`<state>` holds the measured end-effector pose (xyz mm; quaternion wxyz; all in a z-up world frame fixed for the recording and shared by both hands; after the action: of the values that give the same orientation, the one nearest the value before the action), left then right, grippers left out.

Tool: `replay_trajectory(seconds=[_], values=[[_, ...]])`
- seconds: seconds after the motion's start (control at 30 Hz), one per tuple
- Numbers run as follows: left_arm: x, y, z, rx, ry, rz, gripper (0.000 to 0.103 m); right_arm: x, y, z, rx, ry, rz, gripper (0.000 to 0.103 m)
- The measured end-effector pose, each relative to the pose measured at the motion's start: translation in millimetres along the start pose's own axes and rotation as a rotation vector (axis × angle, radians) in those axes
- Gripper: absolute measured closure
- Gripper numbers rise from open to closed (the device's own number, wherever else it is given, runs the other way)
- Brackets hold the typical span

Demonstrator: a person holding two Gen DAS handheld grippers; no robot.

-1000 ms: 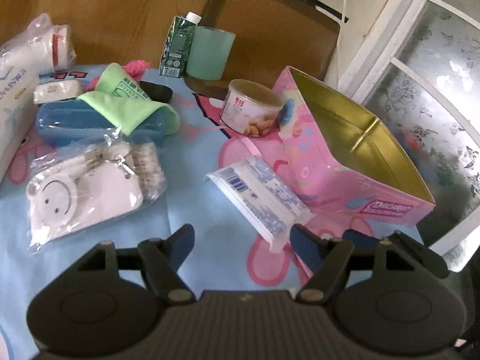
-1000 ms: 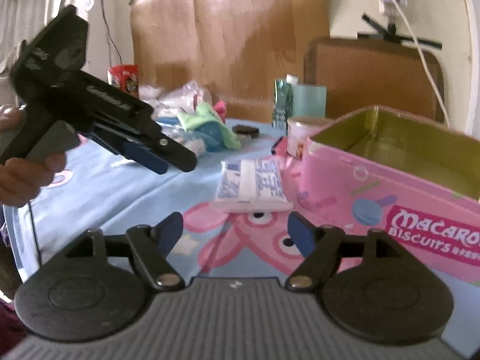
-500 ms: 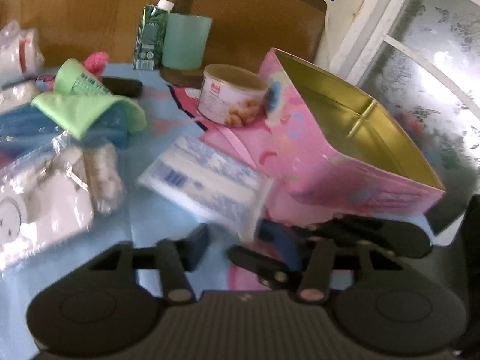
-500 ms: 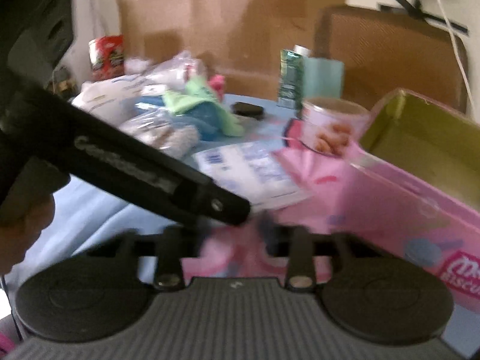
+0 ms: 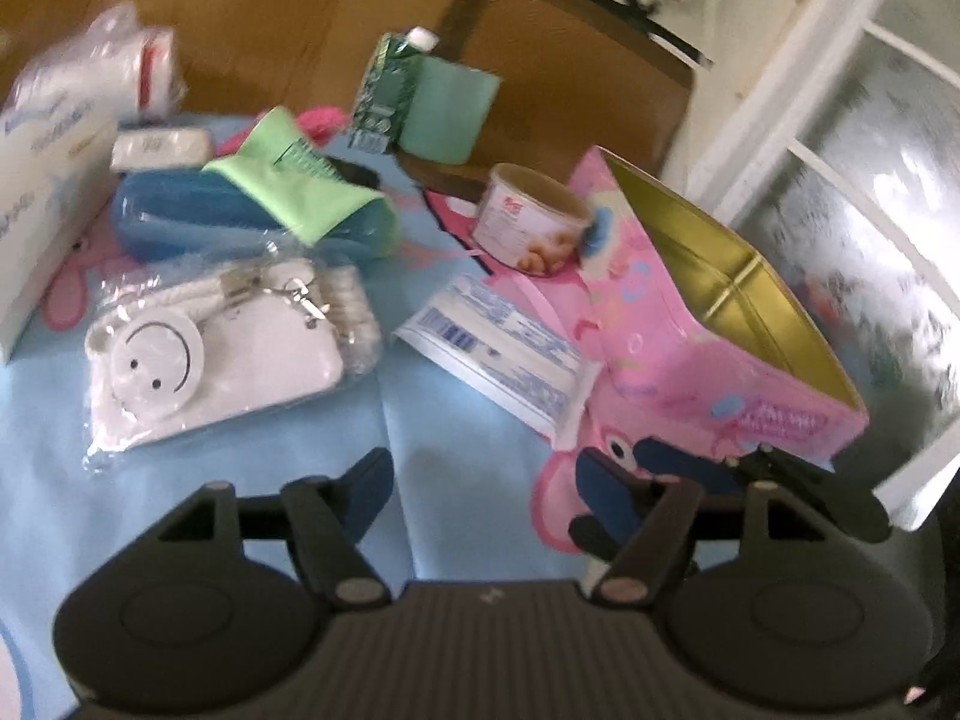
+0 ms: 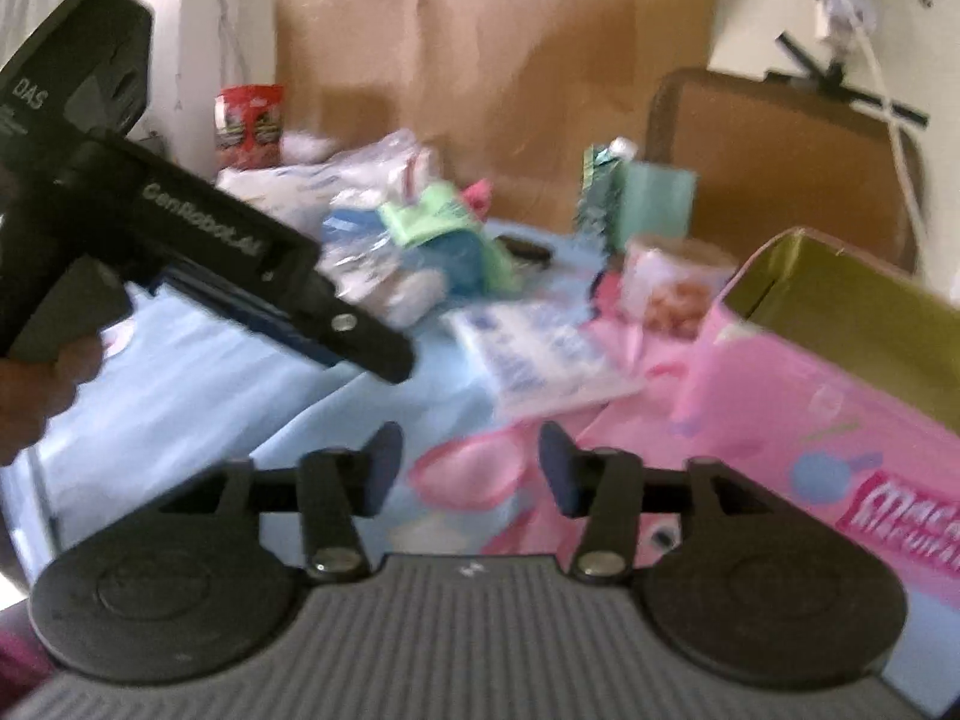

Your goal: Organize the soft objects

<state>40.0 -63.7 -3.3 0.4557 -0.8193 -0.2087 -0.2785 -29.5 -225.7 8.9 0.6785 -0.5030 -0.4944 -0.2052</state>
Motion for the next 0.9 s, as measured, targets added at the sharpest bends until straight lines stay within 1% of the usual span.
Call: replay_trajectory(seconds=[0.07,0.2,0.3,0.37,0.43,0.5,0.53,0.6,0.63,0.73,0.77,0.83,0.9], values=[[2.3,3.9,1.3,-0.008,-0.018,0.004,0.034,6.0,8.9,-5.1,-0.004,0.003,-0.008,0.046],[-0.3,6.0,2.8,0.013,-0.016,0.001,0.034,16.0,32.2,-9.7,-0.015,-0.031,0.008,0.044],[-0.3,-3.4,9.8,0.014,-0.033,-0.017,0.034,23.0,50.9,-8.6,-0.008,-0.090,0.026,0.037],[-2.3,-15.3,16.6,0.014,-0.032,-0.039,0.034,28.3,63.5,-9.4,-0.007,-0.110,0.043,0.036],[-5.0,-27.2,22.4,0.005,-0.033,-0.055,0.031,34.1,74.3,-9.7,-0.002,-0.126,0.061,0.026],[-9.5,-38.9,28.4,-0.004,-0.029,-0.064,0.031,39.4,84.8,-10.5,0.001,-0.143,0.071,0.021],[-11.6,-43.6,30.5,-0.004,-0.028,-0.069,0.031,41.4,90.8,-11.6,-0.010,-0.149,0.084,0.020],[-15.1,-51.2,34.9,-0.003,-0.026,-0.078,0.031,44.3,101.8,-15.1,-0.030,-0.147,0.119,0.020],[-17.3,-54.6,37.2,-0.002,-0.027,-0.082,0.031,44.5,107.6,-17.1,-0.027,-0.133,0.152,0.020],[-21.5,-60.7,42.6,-0.001,-0.033,-0.091,0.031,48.2,113.7,-23.9,0.014,-0.030,0.213,0.027],[-22.1,-62.2,44.1,-0.003,-0.036,-0.094,0.031,48.8,112.4,-24.7,0.024,-0.012,0.225,0.029],[-23.3,-64.9,47.0,-0.011,-0.040,-0.098,0.031,44.8,103.1,-21.2,0.040,-0.008,0.232,0.030],[-24.3,-65.1,46.9,-0.022,-0.045,-0.096,0.030,36.7,84.2,-12.8,0.061,0.005,0.227,0.030]])
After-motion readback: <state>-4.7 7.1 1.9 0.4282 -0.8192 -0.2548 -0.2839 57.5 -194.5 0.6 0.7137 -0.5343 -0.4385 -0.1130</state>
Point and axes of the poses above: each gripper's, at about its wrist camera, not at the fingertips, and y roughly the way its jaws point, z to its left, x to its top, the point moved 4 cm from there along y, roughly the way its jaws point, and after that the axes turned 2 degrees about -z, right-handed, at the moved point
